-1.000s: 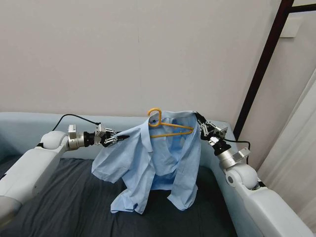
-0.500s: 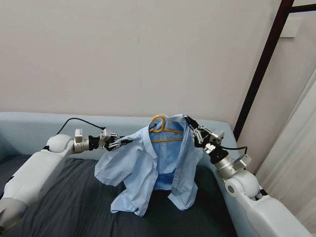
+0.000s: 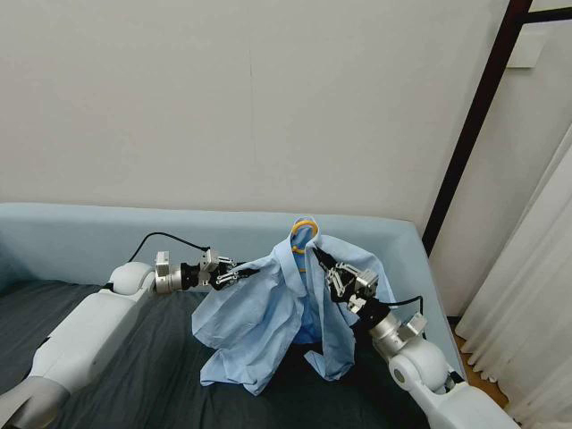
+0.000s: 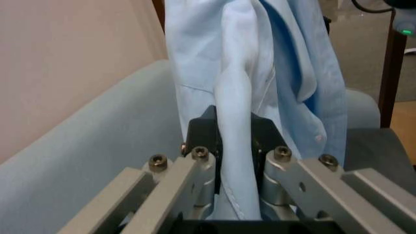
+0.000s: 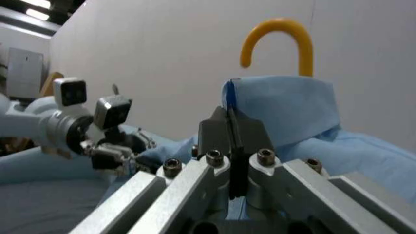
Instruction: Pick up the clothes from the sofa and hang them on the clothes hanger.
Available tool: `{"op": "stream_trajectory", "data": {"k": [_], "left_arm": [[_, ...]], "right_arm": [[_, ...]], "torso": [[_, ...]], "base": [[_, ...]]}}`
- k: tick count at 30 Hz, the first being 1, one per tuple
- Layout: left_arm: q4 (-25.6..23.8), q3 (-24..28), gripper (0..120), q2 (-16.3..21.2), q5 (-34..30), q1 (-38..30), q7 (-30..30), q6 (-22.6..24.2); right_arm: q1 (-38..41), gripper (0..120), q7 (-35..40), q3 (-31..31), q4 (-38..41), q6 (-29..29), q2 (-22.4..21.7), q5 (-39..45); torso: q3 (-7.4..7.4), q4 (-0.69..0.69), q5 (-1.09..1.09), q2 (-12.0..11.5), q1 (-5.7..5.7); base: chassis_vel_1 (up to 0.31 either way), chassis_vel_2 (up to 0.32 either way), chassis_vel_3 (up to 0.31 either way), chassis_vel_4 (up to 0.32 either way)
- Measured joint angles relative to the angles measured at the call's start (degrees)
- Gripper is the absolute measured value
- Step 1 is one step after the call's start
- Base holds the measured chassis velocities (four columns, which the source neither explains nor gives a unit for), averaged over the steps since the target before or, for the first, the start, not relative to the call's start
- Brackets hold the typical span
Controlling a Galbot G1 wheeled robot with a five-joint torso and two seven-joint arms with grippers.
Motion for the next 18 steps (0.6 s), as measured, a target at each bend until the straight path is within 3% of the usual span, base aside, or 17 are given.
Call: {"op": "stream_trajectory", "data": {"k": [18], "left_arm": [[-1.81, -0.25, 8, 1.28, -1.16, 0.56, 0.08, -0.06]], "right_arm": [[-2.09, 0, -9.41, -0.19, -3.14, 1.93, 0.49, -3.53]], "torso": [[0.00, 0.00, 0.00, 0.00, 0.01]], "base": [[0.000, 0.000, 0.000, 0.000]]}}
